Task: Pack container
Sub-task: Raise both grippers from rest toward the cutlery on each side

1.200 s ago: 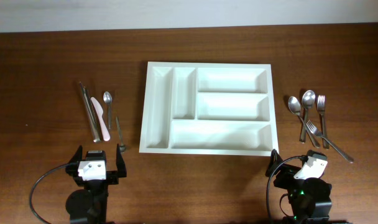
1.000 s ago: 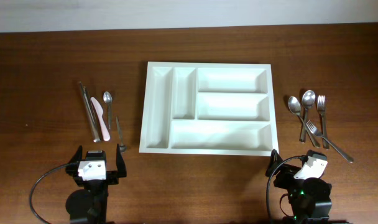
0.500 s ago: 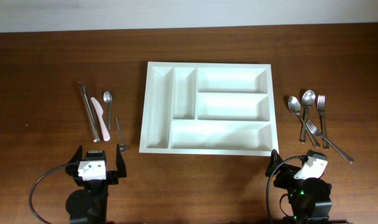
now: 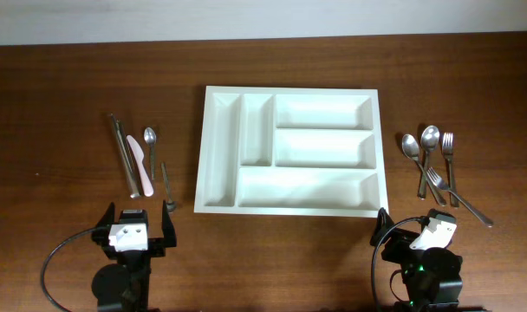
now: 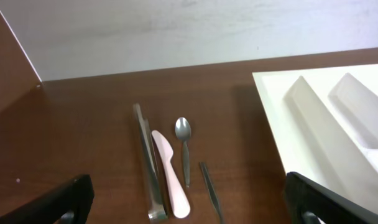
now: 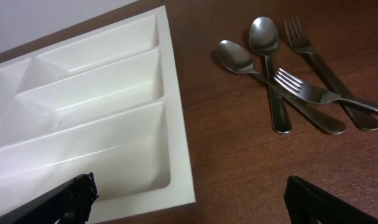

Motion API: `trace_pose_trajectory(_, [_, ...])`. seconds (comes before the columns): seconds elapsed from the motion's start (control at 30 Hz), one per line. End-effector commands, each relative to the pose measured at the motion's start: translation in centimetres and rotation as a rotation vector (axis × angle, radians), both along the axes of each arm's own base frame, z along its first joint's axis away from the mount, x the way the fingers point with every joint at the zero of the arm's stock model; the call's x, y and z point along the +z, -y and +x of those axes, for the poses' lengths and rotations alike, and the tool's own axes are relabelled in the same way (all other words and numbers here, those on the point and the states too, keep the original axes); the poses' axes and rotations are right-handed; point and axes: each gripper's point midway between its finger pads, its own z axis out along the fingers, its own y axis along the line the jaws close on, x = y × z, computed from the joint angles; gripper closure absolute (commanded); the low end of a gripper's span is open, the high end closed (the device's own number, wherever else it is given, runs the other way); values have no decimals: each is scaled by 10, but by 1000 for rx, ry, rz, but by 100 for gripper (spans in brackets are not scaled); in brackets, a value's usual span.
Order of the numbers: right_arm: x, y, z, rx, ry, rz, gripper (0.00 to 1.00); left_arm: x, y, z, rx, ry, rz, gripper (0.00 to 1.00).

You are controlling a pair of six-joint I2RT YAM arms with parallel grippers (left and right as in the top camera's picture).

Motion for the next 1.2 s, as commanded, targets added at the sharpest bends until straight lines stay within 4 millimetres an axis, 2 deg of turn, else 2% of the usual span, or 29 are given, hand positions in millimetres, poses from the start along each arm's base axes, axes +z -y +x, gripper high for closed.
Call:
trace_pose_trajectory(0.0, [-1, 5, 0, -24, 6, -10, 1, 5, -1, 1, 0, 28, 33, 1])
trace_pose_trajectory(0.23, [4, 5, 2, -24, 29, -8, 1, -2, 13, 1, -77, 2, 17, 1])
trace_pose_trajectory(0.3, [8, -13, 5, 67, 45, 35, 1, -2, 30, 0, -173, 5, -7, 1])
trace_pose_trajectory(0.33, [7, -34, 3, 178, 41, 86, 1, -3, 40, -1, -231, -2, -18, 1])
trace_pose_trajectory(0.4, [8, -54, 0, 288, 39, 138, 1, -5, 45, -1, -255, -15, -57, 1])
trace_pose_trajectory(0.53, [13, -74, -5, 401, 47, 189, 1, -5, 55, -3, -301, -35, -160, 1])
trace_pose_trajectory(0.67, [37, -89, -6, 492, 123, 209, 1, 19, 74, -11, -405, -18, -216, 1])
trace_pose_trajectory(0.77, [58, -88, -7, 497, 166, 187, 1, 37, 72, -13, -390, -28, -215, 1])
trace_pose_trajectory(0.93, [94, -78, -4, 462, 205, 101, 1, 63, 55, -9, -282, -86, -213, 1])
trace_pose_trajectory(1.07, [105, -67, 6, 410, 135, 42, 1, 84, 40, 5, -203, -128, -186, 1])
trace_pose_trajectory(1.17, [108, -66, 18, 413, 47, 39, 1, 98, 31, 19, -170, -171, -127, 1])
